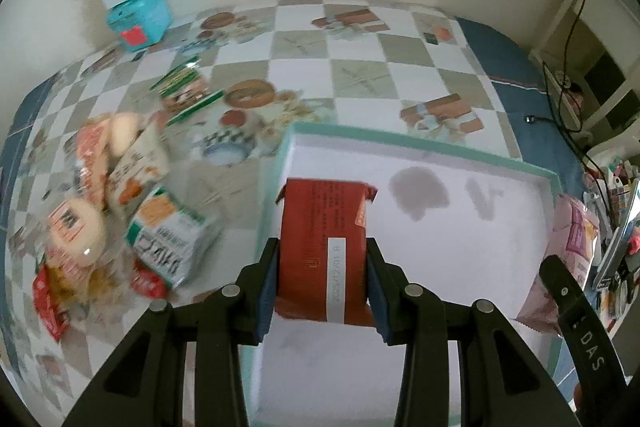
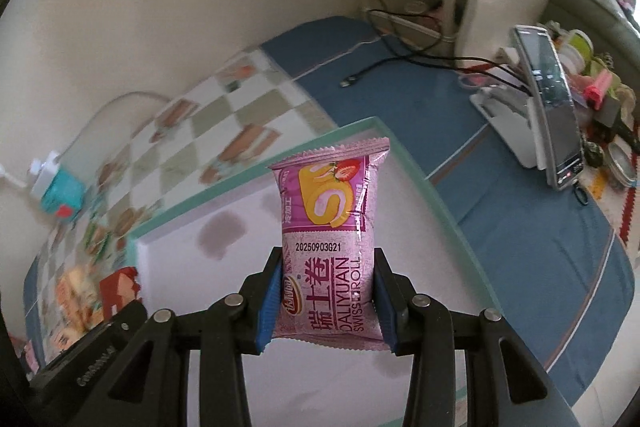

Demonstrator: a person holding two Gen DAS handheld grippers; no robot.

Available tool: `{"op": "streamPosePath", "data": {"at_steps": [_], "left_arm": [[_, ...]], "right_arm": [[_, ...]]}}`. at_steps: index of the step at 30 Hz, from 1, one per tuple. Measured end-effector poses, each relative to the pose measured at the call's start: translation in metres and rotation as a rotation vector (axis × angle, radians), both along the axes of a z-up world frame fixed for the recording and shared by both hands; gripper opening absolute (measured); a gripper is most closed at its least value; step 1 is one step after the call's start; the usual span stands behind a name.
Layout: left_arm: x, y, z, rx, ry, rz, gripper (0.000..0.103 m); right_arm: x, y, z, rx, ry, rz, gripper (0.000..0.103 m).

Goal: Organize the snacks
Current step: 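Carry both packs over the white tray and release them inside, then move both tools back toward the snack pile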

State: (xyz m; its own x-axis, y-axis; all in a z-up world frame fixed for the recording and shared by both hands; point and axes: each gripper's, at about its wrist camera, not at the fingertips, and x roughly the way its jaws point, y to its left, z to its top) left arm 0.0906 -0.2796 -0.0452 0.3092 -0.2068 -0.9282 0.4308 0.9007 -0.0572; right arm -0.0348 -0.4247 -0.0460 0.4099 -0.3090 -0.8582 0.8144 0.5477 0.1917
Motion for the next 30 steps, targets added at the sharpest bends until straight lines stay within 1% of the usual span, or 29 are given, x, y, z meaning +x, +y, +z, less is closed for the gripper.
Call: {"op": "streamPosePath", "data": {"at_steps": [6, 10, 11, 12, 14, 16, 19, 20, 21, 23, 24, 25, 26, 27, 28, 30], "left_arm": [[0.005, -0.014, -0.004, -0.027, -0.012, -0.02, 0.041], [0.006, -0.014, 0.001, -0.019, -0.03, -0.023, 0.043], [0.006, -0.013, 0.003, -0.02, -0.03, -0.02, 0.048], [0.006, -0.011, 0.005, -0.02, -0.031, -0.018, 0.055], [0.006, -0.008, 0.01, -0.004, -0.044, -0.011, 0.063], [0.006, -0.003, 0.015, 0.013, -0.058, 0.001, 0.064], [0.007, 0.008, 0.02, 0.038, -0.064, 0.025, 0.067], [0.007, 0.012, 0.022, 0.046, -0.069, 0.032, 0.07], [0.008, 0.017, 0.023, 0.059, -0.074, 0.038, 0.08], [0.008, 0.027, 0.026, 0.079, -0.086, 0.049, 0.09], [0.007, 0.032, 0.028, 0.081, -0.093, 0.056, 0.09], [0.007, 0.039, 0.031, 0.079, -0.098, 0.067, 0.09], [0.007, 0.044, 0.033, 0.076, -0.1, 0.074, 0.09], [0.006, 0.051, 0.035, 0.073, -0.104, 0.086, 0.092], [0.005, 0.058, 0.037, 0.072, -0.108, 0.097, 0.093], [0.003, 0.07, 0.04, 0.072, -0.116, 0.12, 0.101]], "right_arm": [[-0.001, -0.016, -0.01, 0.009, 0.018, -0.036, 0.044], [0.003, -0.016, -0.01, 0.006, 0.033, -0.029, 0.046], [0.004, -0.014, -0.009, 0.005, 0.037, -0.021, 0.046], [0.004, -0.014, -0.008, 0.005, 0.037, -0.017, 0.046], [0.005, -0.012, -0.006, 0.0, 0.039, -0.014, 0.048], [0.005, -0.009, -0.003, -0.008, 0.049, -0.004, 0.059], [0.002, -0.005, 0.003, -0.011, 0.053, 0.002, 0.059], [0.002, -0.004, 0.005, -0.012, 0.054, 0.004, 0.06], [0.0, -0.001, 0.007, -0.014, 0.056, 0.008, 0.061], [-0.001, 0.004, 0.011, -0.02, 0.058, 0.014, 0.067], [-0.003, 0.007, 0.013, -0.023, 0.058, 0.015, 0.073], [-0.004, 0.01, 0.014, -0.023, 0.057, 0.017, 0.077], [-0.005, 0.015, 0.016, -0.026, 0.057, 0.023, 0.079], [-0.006, 0.018, 0.017, -0.029, 0.056, 0.028, 0.084], [-0.006, 0.022, 0.017, -0.03, 0.055, 0.034, 0.09], [-0.008, 0.031, 0.018, -0.026, 0.049, 0.048, 0.097]]}}
